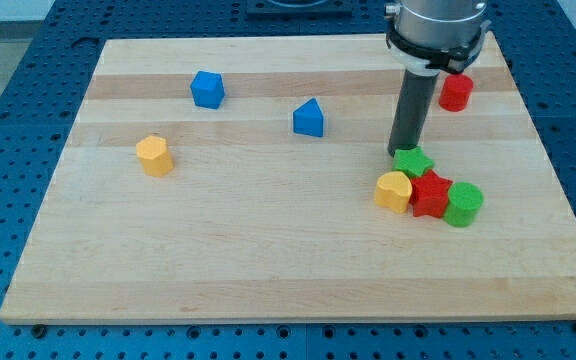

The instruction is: Move your arm towards the red circle

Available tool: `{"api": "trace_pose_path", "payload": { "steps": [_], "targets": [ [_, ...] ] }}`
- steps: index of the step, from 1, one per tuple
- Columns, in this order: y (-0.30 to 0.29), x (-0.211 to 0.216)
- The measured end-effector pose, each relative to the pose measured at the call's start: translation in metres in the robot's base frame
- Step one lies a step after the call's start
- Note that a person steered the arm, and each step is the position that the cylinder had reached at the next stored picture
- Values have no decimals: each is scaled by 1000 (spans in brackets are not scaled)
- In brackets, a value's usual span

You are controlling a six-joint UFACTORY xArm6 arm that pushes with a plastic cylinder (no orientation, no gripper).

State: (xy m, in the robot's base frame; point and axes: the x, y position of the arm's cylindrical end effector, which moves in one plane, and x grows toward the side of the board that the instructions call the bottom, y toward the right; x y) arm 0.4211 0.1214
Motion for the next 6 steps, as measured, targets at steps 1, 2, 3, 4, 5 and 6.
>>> {"api": "trace_pose_path", "payload": {
  "steps": [1,2,3,4,5,6],
  "targets": [
    [3,-46],
    [16,-106],
    [70,-140],
    [128,-140],
    [132,-140],
    [130,-132]
  ]
}}
